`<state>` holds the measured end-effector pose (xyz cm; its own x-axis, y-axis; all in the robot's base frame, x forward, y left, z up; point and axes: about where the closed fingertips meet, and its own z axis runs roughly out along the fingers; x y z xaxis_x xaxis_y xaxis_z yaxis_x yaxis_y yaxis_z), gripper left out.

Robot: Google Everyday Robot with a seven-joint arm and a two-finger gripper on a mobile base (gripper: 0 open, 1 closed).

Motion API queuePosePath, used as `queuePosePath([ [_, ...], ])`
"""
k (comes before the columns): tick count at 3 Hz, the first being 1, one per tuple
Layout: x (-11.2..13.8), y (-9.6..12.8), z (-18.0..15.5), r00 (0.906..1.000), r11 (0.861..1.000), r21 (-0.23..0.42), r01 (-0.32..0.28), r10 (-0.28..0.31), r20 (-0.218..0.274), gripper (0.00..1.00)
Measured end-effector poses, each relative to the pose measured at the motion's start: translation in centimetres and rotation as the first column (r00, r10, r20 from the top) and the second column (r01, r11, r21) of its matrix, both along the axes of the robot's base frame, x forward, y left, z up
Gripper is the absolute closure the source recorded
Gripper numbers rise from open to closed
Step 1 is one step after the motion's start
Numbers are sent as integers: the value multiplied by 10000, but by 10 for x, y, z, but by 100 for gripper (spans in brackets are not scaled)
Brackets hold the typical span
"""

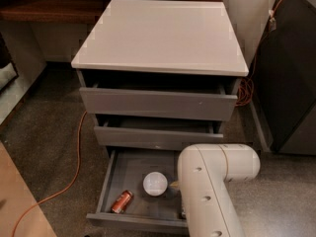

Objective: Pick blue plastic bottle from bottom drawer and place on counter

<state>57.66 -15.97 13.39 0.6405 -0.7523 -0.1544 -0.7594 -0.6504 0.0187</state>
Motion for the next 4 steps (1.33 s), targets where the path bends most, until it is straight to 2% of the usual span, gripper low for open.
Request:
queuePosePath([
  [1, 3, -4, -7, 9998, 9998, 83, 199, -199, -6, 30],
  [2, 6, -7, -6, 9980, 9980, 182, 599, -603, 214, 53],
  [3, 7, -3, 7, 9897, 9899, 629, 1271, -1307, 580, 78],
  [4, 4, 16, 41, 9721, 9621, 1848, 2006, -2190, 845, 100],
])
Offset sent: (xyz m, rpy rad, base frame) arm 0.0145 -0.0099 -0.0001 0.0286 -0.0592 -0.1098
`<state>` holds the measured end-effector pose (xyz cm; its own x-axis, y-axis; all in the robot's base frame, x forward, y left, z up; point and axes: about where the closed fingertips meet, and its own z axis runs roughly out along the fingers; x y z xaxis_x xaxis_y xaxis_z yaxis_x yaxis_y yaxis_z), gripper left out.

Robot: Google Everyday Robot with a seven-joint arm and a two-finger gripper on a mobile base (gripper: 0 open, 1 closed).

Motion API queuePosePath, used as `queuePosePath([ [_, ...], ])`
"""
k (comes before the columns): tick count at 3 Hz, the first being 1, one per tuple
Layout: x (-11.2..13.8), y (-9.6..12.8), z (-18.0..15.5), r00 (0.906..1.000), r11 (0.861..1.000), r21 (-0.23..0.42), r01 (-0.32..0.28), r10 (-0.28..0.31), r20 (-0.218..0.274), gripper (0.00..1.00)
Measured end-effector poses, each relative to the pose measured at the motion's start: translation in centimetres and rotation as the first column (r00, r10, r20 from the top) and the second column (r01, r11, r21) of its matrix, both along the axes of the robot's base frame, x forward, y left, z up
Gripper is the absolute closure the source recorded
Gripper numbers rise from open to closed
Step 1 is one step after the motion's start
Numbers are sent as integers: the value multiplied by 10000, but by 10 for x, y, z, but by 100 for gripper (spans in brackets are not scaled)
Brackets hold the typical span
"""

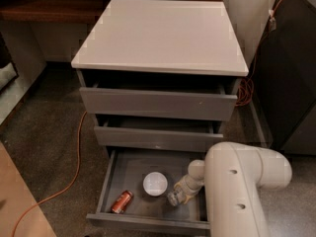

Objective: Pick blue plastic bottle from bottom drawer and place on counter

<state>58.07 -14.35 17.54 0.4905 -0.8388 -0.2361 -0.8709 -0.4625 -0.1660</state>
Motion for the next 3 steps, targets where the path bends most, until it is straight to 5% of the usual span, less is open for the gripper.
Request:
queuePosePath([
  [1, -4, 23, 27, 9994, 9944, 1009, 308, -322, 116, 100],
  [3, -22, 84, 110, 9996, 9526, 3030, 278, -290, -5, 100],
])
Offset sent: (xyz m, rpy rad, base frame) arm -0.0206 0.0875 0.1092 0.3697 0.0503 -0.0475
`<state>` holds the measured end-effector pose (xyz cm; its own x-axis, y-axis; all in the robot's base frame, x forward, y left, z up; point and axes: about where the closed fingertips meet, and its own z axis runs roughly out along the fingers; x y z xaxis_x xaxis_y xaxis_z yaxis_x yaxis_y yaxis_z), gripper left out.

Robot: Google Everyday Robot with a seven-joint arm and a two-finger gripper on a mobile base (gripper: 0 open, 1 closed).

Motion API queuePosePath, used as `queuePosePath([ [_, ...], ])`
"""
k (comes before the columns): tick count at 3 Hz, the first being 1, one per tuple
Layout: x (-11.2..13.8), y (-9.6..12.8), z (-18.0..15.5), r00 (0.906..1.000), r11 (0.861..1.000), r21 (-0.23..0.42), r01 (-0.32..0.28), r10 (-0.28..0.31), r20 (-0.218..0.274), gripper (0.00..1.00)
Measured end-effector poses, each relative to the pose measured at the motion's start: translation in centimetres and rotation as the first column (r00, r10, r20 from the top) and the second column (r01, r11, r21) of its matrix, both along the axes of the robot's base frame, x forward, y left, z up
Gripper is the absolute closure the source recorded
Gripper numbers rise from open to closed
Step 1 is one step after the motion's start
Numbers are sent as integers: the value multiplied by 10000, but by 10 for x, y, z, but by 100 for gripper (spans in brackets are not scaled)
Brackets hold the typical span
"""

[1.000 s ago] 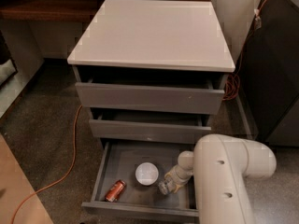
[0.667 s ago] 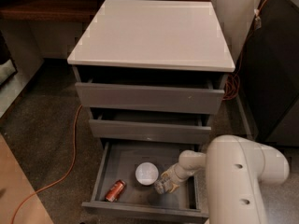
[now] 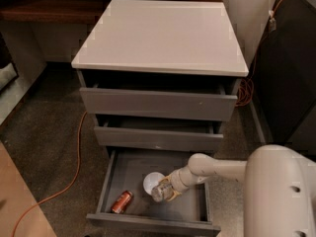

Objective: Pick blue plastic bottle from bottom drawer and place on counter

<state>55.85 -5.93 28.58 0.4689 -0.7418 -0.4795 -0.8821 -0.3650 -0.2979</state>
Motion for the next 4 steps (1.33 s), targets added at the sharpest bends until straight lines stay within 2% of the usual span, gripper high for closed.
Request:
queuePosePath([
  [1, -21, 23, 51, 9935, 9984, -72, -557, 561, 993, 100],
  [2, -37, 34, 91, 9718, 9927, -626, -1035, 1143, 2061, 100],
  [3, -54, 46, 125, 9516, 9877, -491, -1485, 1562, 2647, 100],
  [4, -62, 48, 132, 9467, 9822, -465, -1822, 1880, 2614, 100],
])
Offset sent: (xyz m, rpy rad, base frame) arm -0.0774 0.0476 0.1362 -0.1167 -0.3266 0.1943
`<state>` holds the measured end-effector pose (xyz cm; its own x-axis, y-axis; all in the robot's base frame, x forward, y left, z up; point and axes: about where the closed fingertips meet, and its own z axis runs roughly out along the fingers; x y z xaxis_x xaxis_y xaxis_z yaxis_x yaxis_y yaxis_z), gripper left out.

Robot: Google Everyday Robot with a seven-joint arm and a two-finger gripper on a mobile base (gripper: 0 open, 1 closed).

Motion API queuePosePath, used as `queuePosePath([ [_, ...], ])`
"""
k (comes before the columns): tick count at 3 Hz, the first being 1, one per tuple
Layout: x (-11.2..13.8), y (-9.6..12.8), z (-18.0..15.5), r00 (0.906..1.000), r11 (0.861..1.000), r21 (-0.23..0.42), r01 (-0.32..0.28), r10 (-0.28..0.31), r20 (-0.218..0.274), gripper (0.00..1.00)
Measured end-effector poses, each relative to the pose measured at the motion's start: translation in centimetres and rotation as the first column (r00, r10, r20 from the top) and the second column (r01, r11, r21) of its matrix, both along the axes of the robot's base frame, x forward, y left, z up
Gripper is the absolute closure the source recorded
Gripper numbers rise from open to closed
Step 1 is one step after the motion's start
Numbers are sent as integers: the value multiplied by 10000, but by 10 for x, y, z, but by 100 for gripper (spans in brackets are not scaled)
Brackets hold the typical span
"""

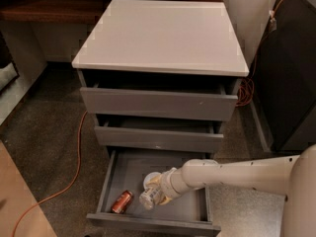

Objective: Pick blue plastic bottle from bottom drawer and place on counter

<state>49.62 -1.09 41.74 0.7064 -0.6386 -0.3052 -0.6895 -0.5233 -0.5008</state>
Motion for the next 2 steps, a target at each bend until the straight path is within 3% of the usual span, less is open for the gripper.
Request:
queuePosePath([
  [1, -2, 1, -1, 9999, 9999, 154, -50, 52, -125, 100],
  [2, -6, -1, 23, 9984, 9983, 335, -484, 474, 316, 100],
])
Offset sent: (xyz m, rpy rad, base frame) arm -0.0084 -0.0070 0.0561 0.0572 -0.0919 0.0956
